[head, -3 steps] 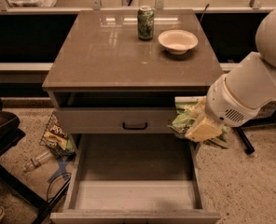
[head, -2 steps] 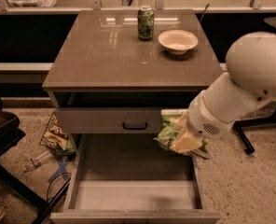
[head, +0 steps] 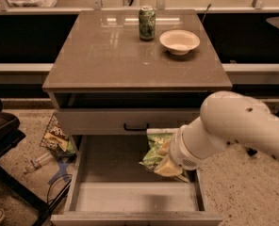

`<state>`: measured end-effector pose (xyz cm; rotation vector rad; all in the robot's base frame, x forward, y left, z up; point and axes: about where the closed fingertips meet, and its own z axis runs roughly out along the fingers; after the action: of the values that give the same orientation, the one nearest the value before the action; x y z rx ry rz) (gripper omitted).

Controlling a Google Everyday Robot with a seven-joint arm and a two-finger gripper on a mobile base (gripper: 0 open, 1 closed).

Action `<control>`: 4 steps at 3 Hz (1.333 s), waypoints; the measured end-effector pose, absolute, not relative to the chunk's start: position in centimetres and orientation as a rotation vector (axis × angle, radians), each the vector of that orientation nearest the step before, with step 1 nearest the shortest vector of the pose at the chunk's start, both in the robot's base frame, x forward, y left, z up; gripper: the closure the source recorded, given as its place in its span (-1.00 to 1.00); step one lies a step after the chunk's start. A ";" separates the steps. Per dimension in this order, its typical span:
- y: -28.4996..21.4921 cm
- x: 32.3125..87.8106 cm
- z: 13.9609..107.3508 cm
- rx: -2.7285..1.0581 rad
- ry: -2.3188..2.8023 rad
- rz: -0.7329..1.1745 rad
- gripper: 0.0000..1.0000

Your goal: Place green jalapeno chip bag into middle drawer

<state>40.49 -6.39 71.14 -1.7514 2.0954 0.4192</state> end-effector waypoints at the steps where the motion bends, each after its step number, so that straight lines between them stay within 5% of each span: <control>1: -4.6 40.6 67.7 -1.741 2.046 0.362 1.00; 4: -3.2 41.8 65.6 -1.725 2.029 0.337 1.00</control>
Offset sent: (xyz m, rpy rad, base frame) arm 0.0008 0.0182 -0.0349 0.0050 -0.0656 0.0020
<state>41.76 -3.18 65.64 -1.7246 2.0292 0.3366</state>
